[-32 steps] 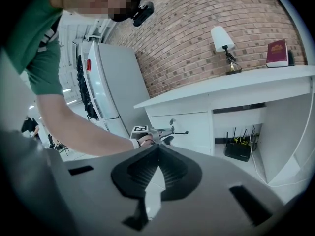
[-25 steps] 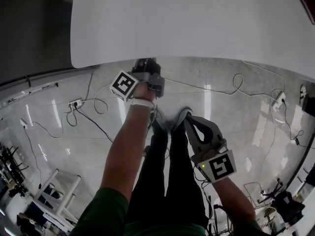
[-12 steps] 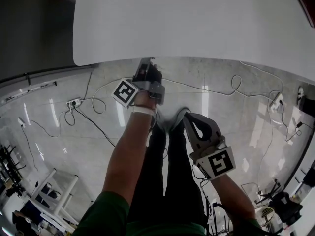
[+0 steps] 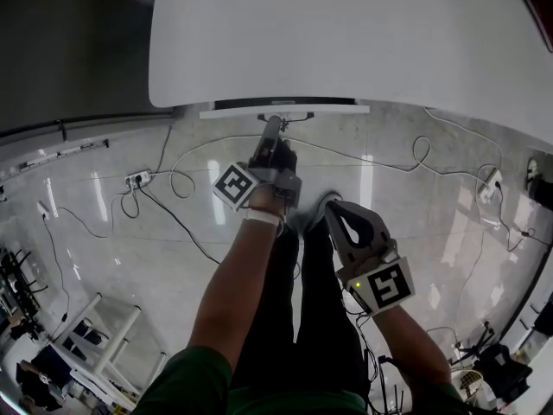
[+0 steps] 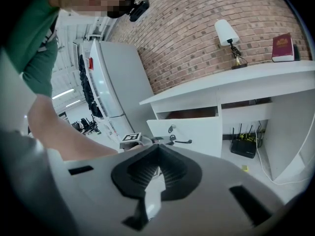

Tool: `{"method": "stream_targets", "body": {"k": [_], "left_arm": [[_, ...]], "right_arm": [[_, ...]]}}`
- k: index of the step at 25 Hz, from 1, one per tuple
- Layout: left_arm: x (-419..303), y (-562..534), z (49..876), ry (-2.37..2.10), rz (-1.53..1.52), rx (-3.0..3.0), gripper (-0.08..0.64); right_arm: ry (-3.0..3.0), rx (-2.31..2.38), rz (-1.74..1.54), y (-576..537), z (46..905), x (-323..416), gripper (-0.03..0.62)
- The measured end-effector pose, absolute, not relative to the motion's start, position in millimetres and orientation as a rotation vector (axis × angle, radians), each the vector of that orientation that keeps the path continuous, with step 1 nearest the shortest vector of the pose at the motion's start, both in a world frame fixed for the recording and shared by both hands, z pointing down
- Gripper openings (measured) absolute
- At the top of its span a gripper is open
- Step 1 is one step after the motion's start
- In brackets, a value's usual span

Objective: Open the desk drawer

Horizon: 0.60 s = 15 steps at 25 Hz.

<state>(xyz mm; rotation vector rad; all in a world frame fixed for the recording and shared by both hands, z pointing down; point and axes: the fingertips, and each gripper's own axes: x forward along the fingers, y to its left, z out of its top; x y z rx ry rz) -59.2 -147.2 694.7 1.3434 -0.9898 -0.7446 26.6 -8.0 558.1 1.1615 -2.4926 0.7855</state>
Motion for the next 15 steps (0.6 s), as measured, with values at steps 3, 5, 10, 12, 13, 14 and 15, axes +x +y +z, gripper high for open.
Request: {"method": "stream_targets", "body": {"k": [3, 5, 10, 12, 13, 14, 15], "left_arm": [[-60, -131, 695, -0.987, -0.737, 1.328, 0.025], [-63, -120, 696, -0.991, -0.731, 1.322, 0.025], [-66, -100, 697, -0.991, -0.722, 1.307, 0.025], [-65, -94, 697, -0.989, -0.714, 1.312, 0.025], [-65, -91, 696, -0.987, -0.712, 1.313, 0.025], [-66, -89, 697, -0.985, -0.712, 1.312, 0.025], [-66, -88, 697, -0.986, -0.711, 1.311, 0.025]], "right_arm": [[-2.502, 1.158, 0.777, -7, 555, 25, 0.001], [-2.501, 1.158, 0.776, -6, 554, 25, 0.000], [-2.482, 1.178, 0.785, -5, 556, 33, 0.000], [-2.476, 1.194, 0.785, -4, 557, 38, 0.000], [-2.473, 1.199, 0.785, -4, 558, 39, 0.002], [-2.470, 1.201, 0.786, -3, 559, 40, 0.000], [-2.468, 1.202, 0.789, -3, 560, 40, 0.002]]}}
